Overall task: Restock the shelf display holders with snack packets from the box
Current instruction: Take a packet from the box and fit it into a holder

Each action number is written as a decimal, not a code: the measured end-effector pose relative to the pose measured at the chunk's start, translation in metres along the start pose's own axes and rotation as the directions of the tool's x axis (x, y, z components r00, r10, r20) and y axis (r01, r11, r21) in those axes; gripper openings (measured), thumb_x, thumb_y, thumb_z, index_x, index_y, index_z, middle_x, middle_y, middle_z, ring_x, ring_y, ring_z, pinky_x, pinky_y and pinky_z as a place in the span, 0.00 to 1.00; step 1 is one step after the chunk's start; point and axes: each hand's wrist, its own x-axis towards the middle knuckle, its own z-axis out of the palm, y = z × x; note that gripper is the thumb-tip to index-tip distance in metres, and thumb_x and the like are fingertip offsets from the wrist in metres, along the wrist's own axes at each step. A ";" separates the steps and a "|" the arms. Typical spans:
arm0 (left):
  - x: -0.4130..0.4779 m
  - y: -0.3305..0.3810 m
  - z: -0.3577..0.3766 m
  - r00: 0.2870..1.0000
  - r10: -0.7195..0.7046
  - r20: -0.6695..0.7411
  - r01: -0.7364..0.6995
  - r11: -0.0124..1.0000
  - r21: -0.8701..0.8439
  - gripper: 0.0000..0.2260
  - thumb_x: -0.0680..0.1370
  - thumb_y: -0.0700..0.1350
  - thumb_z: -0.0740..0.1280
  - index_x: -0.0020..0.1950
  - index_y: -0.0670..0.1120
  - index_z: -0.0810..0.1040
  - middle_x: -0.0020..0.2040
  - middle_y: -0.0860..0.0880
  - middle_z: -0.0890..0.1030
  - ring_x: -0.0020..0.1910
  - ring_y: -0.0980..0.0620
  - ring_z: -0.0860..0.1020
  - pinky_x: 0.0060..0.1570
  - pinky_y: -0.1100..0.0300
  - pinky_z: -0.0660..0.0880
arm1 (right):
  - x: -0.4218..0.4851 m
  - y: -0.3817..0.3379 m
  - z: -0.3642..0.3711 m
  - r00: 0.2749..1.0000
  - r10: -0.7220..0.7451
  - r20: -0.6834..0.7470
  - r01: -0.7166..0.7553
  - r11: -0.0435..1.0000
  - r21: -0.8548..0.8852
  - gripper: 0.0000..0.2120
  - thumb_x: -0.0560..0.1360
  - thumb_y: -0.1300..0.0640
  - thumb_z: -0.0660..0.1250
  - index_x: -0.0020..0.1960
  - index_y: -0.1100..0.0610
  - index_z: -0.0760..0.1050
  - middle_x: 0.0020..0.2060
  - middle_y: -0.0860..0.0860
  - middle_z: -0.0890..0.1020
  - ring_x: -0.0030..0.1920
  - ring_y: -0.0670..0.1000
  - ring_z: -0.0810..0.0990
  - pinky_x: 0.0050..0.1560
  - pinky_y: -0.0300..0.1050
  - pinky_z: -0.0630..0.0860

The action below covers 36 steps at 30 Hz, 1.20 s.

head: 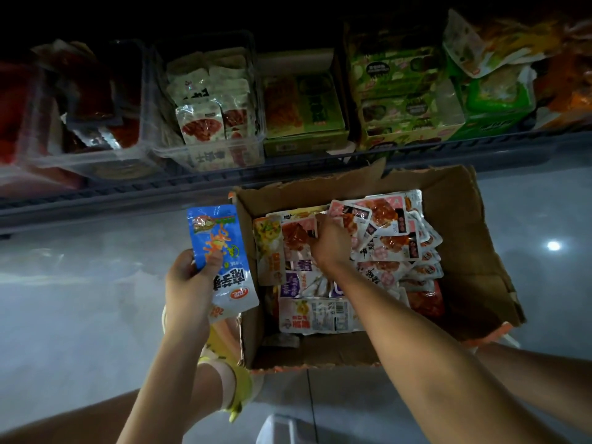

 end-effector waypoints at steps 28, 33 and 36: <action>-0.016 0.006 0.003 0.999 -0.043 0.032 0.043 0.999 -0.005 0.07 0.77 0.42 0.67 0.54 0.42 0.75 0.43 0.48 0.82 0.36 0.50 0.82 0.37 0.54 0.78 | -0.065 0.071 -0.068 0.951 -0.296 -0.086 0.216 0.840 -0.499 0.24 0.66 0.49 0.77 0.57 0.57 0.75 0.50 0.55 0.80 0.51 0.55 0.78 0.50 0.49 0.75; -0.010 0.001 0.004 0.999 -0.014 0.044 0.014 1.000 -0.002 0.03 0.77 0.41 0.68 0.49 0.43 0.77 0.41 0.49 0.83 0.31 0.57 0.82 0.29 0.61 0.77 | -0.011 0.018 -0.020 0.972 -0.222 0.080 0.236 0.898 -0.371 0.21 0.75 0.51 0.67 0.65 0.59 0.72 0.60 0.56 0.77 0.62 0.58 0.72 0.60 0.51 0.68; -0.010 -0.003 0.006 0.996 0.007 0.084 -0.010 1.000 0.029 0.04 0.77 0.42 0.68 0.49 0.43 0.78 0.42 0.47 0.84 0.36 0.53 0.82 0.34 0.59 0.76 | 0.005 0.015 -0.009 0.971 -0.211 0.115 0.240 0.840 -0.486 0.16 0.77 0.58 0.61 0.64 0.56 0.73 0.60 0.56 0.77 0.62 0.58 0.71 0.61 0.50 0.65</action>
